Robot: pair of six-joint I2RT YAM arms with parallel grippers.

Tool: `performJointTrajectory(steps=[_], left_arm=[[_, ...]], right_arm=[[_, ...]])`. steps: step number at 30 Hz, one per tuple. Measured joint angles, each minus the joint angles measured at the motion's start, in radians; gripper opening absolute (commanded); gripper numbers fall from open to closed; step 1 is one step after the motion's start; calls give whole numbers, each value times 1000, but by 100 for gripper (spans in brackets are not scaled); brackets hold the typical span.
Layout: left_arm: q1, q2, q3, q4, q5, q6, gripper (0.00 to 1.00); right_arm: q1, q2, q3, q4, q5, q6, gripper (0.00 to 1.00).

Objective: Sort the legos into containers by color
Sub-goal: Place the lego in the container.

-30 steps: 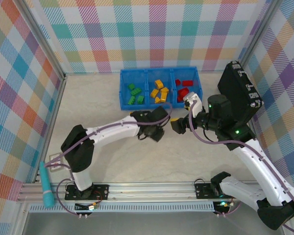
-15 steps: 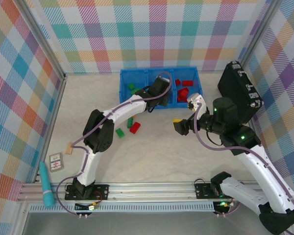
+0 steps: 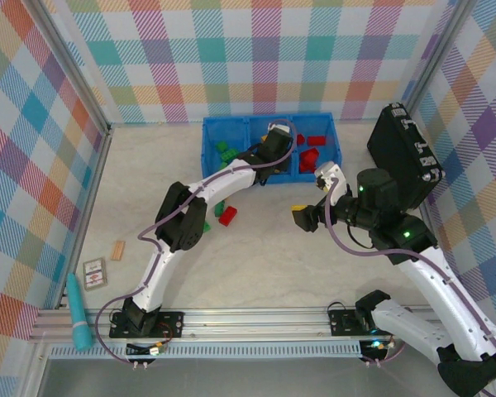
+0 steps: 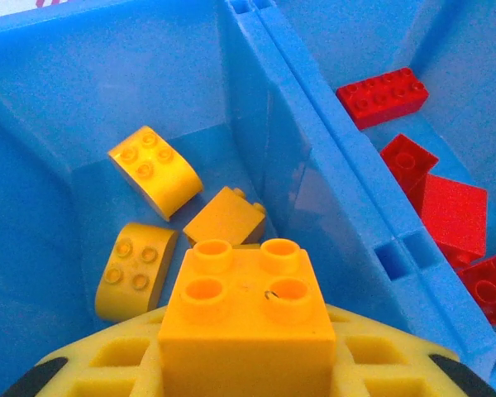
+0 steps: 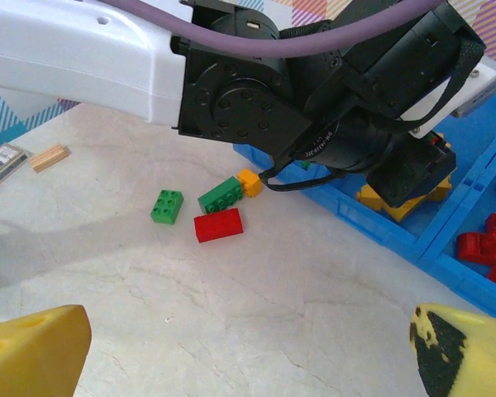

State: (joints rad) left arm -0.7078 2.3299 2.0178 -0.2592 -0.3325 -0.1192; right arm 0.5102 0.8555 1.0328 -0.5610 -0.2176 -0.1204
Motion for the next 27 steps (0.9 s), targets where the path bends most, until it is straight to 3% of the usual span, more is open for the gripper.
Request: performJointTrajectory(steps=[9, 18, 27], left_arm=[[0, 24, 1, 1, -11, -26, 58], [5, -29, -77, 6, -5, -2, 60], [5, -468, -297, -104, -32, 31, 59]], right_arm=[[0, 4, 0, 0, -3, 0, 99], [0, 27, 0, 0, -3, 0, 99], [0, 27, 0, 0, -3, 0, 99]])
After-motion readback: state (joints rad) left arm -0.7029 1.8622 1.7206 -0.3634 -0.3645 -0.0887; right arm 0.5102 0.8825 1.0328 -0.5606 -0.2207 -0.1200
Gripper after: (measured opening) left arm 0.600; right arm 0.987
